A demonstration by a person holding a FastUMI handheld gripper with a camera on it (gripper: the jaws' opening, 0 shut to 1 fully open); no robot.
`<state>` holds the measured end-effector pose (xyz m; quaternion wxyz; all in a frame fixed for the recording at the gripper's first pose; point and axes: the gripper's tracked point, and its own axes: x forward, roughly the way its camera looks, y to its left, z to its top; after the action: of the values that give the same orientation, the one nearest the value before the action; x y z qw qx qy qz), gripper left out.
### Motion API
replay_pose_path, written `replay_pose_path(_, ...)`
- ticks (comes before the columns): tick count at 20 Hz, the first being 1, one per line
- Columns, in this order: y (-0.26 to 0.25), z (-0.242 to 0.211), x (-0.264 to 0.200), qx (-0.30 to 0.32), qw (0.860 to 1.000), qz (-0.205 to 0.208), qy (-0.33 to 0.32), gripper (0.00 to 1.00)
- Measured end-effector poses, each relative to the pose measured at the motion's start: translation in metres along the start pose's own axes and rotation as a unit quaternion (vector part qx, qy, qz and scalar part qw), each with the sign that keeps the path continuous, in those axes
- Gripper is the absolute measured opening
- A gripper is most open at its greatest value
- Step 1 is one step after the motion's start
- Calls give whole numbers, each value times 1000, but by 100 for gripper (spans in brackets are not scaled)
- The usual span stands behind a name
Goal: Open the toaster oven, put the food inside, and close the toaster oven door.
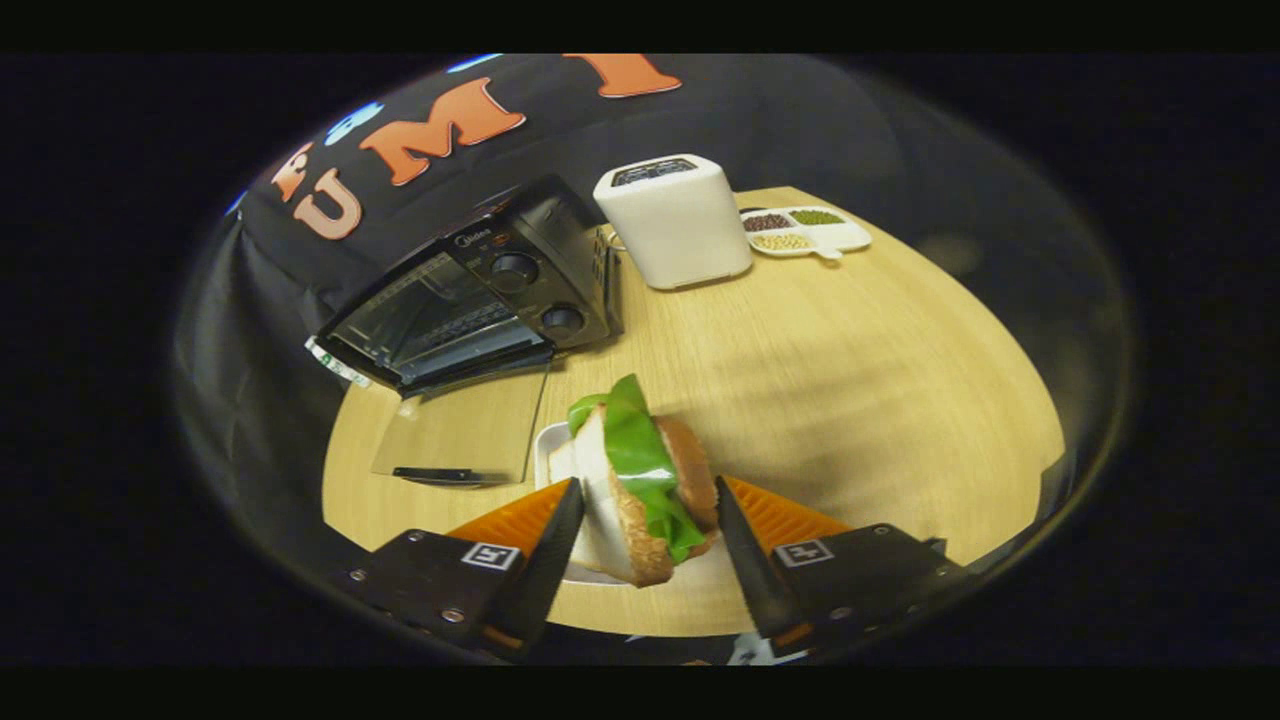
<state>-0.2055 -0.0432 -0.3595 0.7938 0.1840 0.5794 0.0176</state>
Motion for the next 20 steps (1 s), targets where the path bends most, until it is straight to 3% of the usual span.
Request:
replay_pose_path(3,14,4,-9,52,998,37,7,54)
replay_pose_path(4,18,5,-13,64,997,43,7,39)
replay_pose_path(6,19,8,-16,67,997,41,1,32)
replay_pose_path(14,86,62,-54,77,989,111,-62,31)
replay_pose_path(20,174,82,-28,105,972,198,-74,31)
